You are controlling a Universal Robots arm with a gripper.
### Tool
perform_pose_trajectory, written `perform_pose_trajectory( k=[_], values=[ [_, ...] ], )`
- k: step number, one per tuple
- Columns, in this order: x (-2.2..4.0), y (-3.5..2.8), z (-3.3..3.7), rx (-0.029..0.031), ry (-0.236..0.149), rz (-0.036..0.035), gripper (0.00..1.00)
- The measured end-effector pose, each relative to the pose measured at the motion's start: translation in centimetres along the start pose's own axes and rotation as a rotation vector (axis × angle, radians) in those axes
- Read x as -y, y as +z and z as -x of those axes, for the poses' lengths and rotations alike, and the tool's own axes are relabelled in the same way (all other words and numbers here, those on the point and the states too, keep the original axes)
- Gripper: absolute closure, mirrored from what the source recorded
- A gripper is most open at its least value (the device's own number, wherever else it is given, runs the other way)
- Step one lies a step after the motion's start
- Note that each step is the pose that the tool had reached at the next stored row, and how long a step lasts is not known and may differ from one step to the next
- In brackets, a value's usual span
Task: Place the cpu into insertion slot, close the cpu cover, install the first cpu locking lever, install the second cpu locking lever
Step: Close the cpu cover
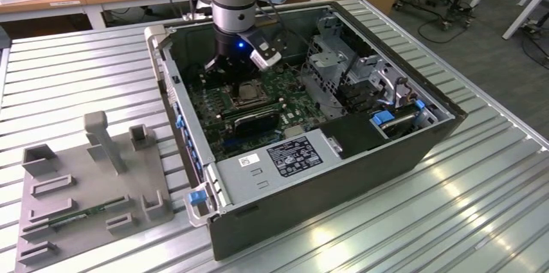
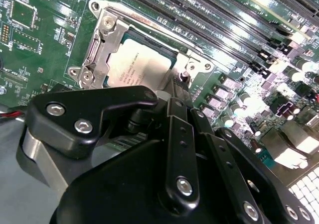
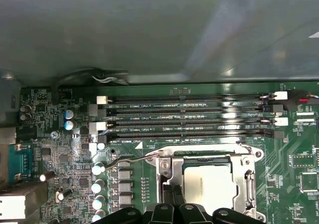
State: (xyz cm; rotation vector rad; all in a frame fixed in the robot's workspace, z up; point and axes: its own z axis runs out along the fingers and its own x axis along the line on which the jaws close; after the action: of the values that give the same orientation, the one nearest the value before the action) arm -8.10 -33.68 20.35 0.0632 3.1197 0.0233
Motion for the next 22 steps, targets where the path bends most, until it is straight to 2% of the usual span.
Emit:
perform_pose_trajectory(
  k=[5,22],
  values=[
    [0.01,0.37,-0.01,0.0000,0.000,0.0000,0.89],
    [0.01,0.63,-0.02,-0.0001,0.000,-0.0001,0.89]
  ],
)
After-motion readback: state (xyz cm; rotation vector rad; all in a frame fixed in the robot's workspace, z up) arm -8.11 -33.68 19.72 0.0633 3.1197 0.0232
